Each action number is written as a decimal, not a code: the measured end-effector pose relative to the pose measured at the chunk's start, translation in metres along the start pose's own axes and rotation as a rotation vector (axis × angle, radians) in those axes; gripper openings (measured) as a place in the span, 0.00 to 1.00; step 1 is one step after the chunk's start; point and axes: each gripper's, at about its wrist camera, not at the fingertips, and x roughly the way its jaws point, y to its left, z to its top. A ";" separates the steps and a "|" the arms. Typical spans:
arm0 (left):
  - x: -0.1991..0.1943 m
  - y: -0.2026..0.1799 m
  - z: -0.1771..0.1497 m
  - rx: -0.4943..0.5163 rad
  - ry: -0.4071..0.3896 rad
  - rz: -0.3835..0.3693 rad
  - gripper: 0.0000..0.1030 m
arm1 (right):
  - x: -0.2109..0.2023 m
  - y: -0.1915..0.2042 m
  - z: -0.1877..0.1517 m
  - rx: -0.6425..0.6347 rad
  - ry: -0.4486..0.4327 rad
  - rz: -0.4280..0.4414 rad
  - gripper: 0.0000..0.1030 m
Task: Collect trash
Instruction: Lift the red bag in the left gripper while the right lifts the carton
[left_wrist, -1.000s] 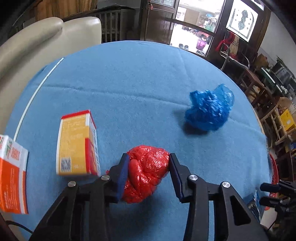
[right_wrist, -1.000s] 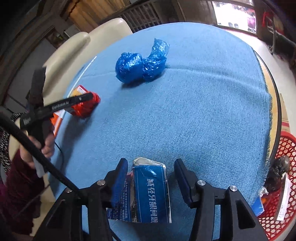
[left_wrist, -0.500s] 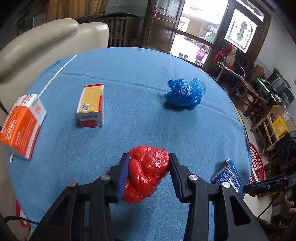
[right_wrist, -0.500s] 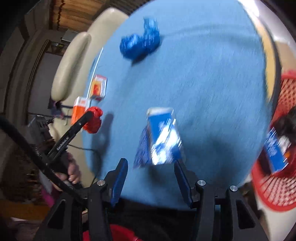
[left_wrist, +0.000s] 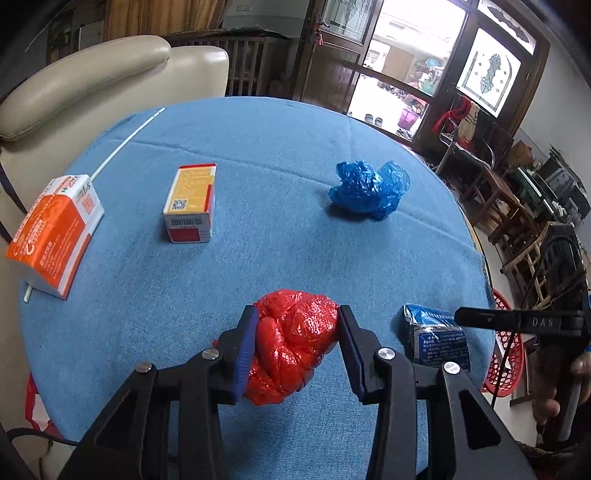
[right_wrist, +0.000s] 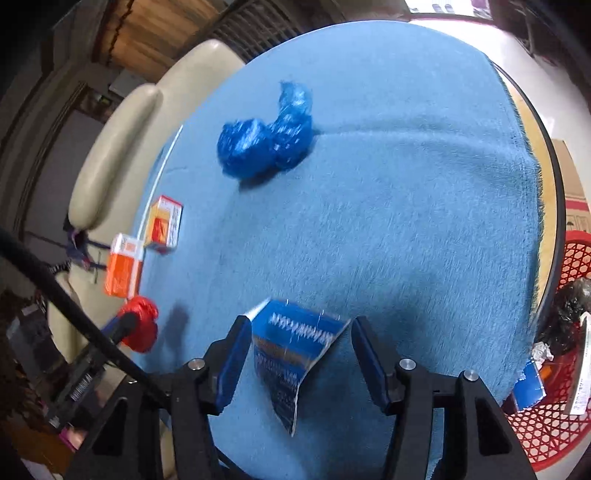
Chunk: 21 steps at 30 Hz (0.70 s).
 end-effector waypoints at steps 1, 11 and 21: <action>0.002 -0.001 -0.001 0.005 0.007 -0.001 0.43 | 0.000 0.001 -0.004 -0.007 -0.001 -0.008 0.59; 0.014 -0.006 -0.007 0.004 0.037 0.105 0.45 | 0.017 0.018 -0.015 -0.080 0.008 -0.082 0.59; 0.015 -0.002 -0.009 0.002 0.043 0.159 0.47 | 0.035 0.053 -0.011 -0.200 -0.009 -0.146 0.59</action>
